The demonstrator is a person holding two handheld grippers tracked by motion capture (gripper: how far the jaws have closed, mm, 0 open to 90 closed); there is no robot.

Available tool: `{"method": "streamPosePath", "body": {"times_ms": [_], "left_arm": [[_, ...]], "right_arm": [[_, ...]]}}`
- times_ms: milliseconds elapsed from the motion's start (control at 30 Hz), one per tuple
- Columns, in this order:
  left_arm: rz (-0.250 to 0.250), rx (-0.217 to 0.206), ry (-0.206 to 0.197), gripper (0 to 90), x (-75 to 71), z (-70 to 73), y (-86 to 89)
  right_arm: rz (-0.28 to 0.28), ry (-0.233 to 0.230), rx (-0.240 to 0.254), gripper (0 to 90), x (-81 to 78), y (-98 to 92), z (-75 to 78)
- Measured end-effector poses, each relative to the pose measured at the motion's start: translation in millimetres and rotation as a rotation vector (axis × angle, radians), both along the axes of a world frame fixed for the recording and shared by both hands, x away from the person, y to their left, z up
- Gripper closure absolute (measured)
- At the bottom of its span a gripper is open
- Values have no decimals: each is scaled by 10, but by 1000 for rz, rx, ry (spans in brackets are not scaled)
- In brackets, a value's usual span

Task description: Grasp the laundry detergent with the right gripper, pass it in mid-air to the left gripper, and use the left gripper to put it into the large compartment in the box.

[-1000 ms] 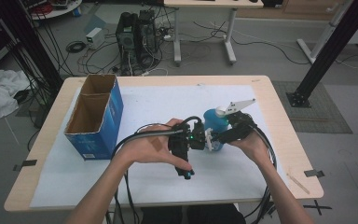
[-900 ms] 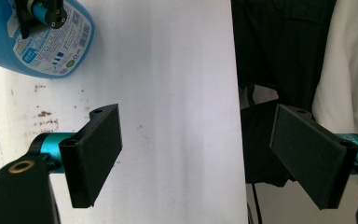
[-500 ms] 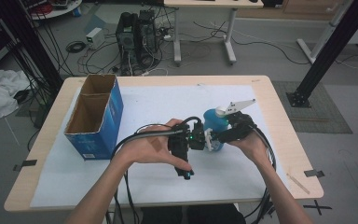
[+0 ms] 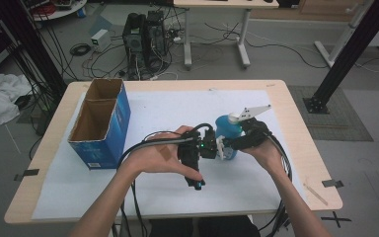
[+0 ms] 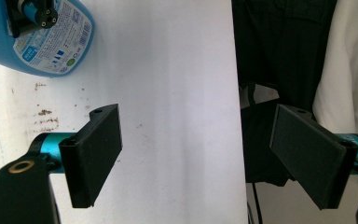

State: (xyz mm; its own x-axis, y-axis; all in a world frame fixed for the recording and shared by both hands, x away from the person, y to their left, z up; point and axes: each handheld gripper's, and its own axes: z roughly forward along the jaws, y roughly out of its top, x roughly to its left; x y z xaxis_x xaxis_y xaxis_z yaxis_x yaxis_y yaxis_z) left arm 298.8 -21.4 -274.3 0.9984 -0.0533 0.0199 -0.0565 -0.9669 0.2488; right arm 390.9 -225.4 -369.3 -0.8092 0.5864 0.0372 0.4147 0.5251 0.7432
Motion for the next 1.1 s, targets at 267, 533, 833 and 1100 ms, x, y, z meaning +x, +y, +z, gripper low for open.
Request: {"method": "streamPosePath", "body": {"times_ms": [267,533,833,1100], "left_arm": [[1,-1,0,168,2,-1,0],[3,-3,0,168,4,-2,2],[3,-4,2,168,-2,1,6],[1,3,-2,168,6,2,16]], "right_arm": [[4,11,7,369,-1,-1,0],[15,13,14,398,-5,2,-4],[30,-27,-1,437,-22,12,-2],[25,-47,10,449,-49,14,-18]]}}
